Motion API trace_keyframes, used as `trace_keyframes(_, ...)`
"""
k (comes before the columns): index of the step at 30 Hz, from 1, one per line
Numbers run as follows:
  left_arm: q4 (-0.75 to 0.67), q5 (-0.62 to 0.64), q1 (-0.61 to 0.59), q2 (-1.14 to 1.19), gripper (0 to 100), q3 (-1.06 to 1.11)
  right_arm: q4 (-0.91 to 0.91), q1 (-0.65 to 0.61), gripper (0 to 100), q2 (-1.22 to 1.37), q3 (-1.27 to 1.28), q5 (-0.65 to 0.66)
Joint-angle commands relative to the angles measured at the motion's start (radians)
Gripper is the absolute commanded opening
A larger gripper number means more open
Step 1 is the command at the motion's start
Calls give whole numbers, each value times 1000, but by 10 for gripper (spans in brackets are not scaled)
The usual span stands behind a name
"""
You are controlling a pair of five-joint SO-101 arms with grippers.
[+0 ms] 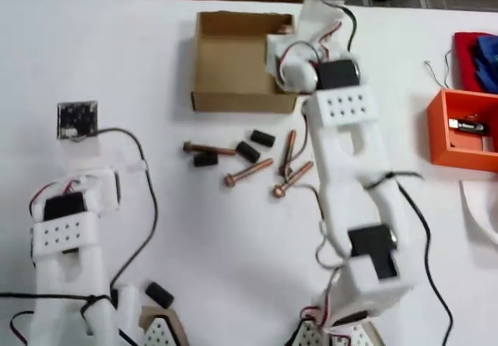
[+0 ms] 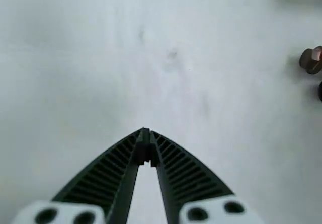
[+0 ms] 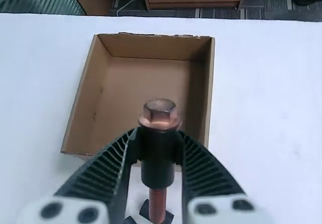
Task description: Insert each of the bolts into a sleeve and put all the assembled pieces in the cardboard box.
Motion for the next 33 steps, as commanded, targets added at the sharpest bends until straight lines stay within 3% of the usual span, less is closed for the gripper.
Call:
trace_keyframes(1,-38,5,-9,-15,30,19,44,25,22,87,-206,-9)
trace_keyframes(15,-181,5,-11,-15,30,147,168,35,22,440,-624,-9)
trace_keyframes(24,-275,5,-9,-14,31,225,166,31,22,512,-661,-9)
trace_keyframes(33,-278,5,-8,-14,31,228,114,22,22,567,-661,-11)
